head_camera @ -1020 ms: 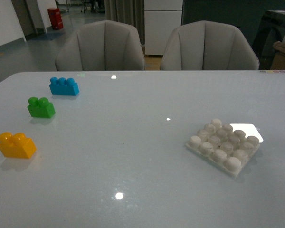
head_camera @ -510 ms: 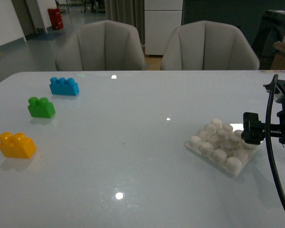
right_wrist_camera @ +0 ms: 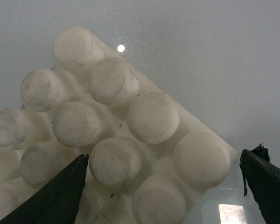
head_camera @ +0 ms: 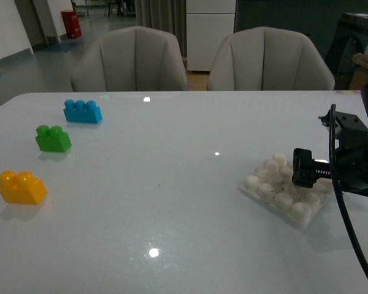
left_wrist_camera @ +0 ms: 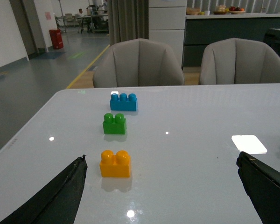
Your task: Insert yellow block into base center
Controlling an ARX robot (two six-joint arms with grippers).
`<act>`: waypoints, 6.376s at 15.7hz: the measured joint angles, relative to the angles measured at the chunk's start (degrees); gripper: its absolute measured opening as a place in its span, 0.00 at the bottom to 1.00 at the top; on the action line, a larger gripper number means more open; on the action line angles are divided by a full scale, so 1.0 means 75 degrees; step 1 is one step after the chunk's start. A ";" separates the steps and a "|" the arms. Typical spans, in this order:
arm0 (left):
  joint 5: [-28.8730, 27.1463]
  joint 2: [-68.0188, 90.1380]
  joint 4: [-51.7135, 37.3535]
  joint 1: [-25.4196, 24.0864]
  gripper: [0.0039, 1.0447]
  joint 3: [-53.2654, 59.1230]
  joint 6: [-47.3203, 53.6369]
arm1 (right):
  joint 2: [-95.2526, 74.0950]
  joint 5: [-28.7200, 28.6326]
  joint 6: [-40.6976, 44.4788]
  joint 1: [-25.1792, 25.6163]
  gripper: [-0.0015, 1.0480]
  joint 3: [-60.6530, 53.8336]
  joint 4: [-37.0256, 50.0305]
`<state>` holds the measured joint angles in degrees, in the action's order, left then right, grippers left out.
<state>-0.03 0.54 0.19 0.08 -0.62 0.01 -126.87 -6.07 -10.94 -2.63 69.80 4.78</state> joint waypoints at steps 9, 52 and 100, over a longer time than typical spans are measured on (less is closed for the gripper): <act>0.0000 0.0000 0.0000 0.0000 0.94 0.0000 0.0003 | -0.0219 -0.0029 -0.0160 -0.0519 0.94 0.0268 -0.0047; 0.0000 0.0000 0.0000 0.0000 0.94 0.0000 0.0003 | 0.7522 -0.0125 -0.0373 -0.0055 0.93 -0.5179 0.3273; 0.2165 1.4729 -0.3620 -0.1676 0.94 -0.6295 0.0836 | 1.6882 0.0813 0.1434 0.0393 0.94 -0.9212 -0.0662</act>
<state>16.21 111.00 -26.96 -12.49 -47.83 6.28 -0.25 0.03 -0.19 0.32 0.71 -0.19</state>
